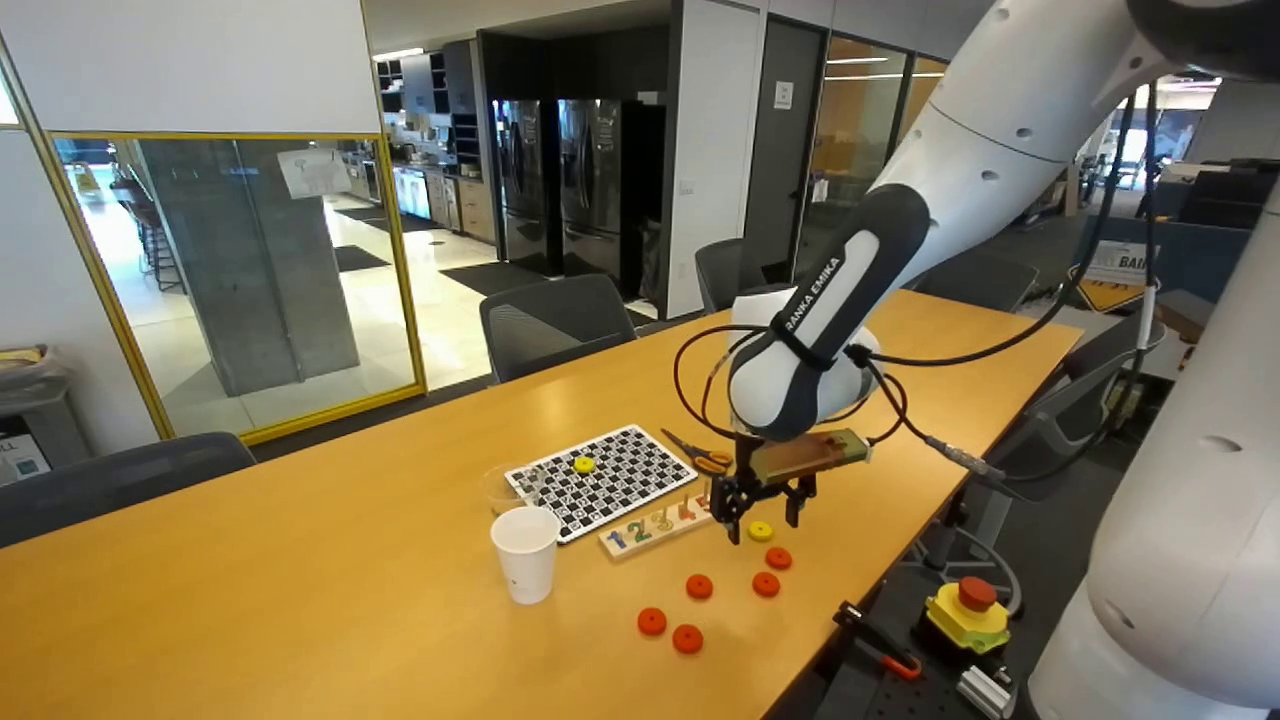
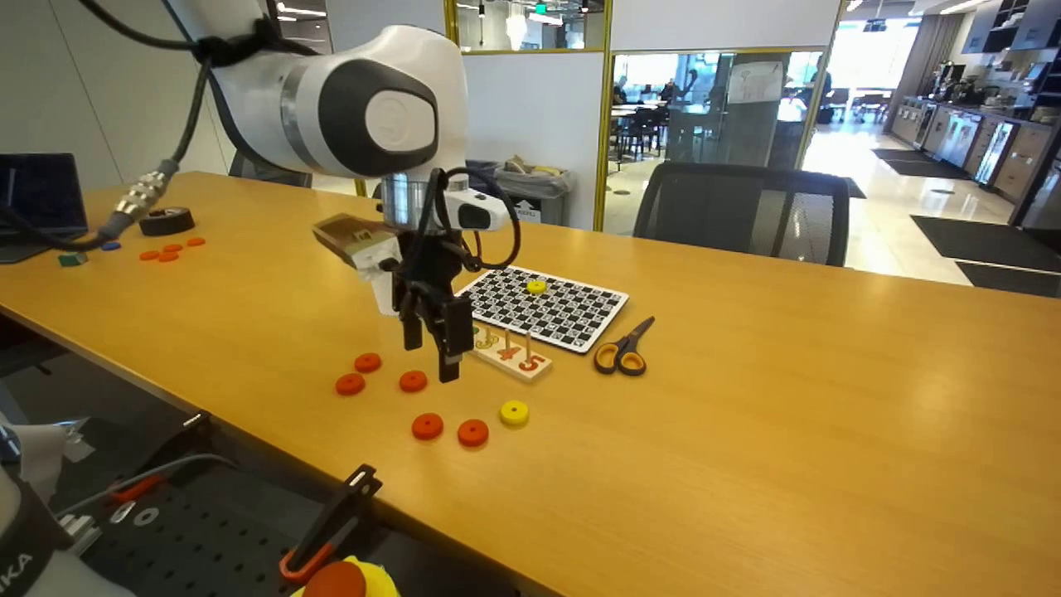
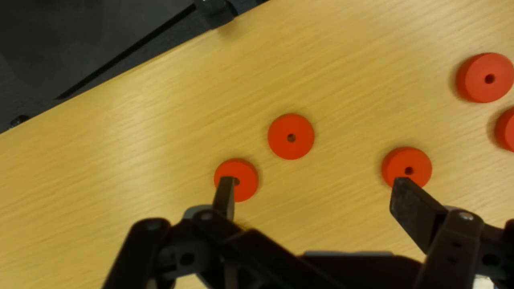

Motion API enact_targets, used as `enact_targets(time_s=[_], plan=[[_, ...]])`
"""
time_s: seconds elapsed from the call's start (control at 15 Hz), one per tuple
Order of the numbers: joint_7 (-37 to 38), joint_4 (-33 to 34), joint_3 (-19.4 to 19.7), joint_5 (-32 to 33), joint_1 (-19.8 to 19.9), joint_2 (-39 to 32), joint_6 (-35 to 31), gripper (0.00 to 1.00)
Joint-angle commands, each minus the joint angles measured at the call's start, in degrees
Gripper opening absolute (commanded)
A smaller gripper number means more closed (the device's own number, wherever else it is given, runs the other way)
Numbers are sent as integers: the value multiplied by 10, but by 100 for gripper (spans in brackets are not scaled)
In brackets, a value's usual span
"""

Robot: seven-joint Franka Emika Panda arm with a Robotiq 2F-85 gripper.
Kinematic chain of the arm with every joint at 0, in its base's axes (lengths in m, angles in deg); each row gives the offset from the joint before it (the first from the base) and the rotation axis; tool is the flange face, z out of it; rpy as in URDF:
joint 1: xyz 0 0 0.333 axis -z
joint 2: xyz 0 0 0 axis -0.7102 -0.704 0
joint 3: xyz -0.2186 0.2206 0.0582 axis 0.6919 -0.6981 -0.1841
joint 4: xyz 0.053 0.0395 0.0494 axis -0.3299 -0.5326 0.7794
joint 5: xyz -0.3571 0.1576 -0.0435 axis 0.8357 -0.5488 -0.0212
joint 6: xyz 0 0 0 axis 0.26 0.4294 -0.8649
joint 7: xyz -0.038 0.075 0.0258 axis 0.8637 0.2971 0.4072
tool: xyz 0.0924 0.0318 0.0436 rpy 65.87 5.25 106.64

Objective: Put the round yellow blocks in the white cup then put the round orange blocks in the clear cup respectively one at a time

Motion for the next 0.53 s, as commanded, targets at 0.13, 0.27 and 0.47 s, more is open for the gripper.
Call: enact_targets(time_s=[0.13,0.27,0.47], plan=[[-77,36,44,-44,1,-93,-117,100],[-127,51,43,-84,13,-120,-136,100],[-183,76,34,-132,35,-154,-141,100]])
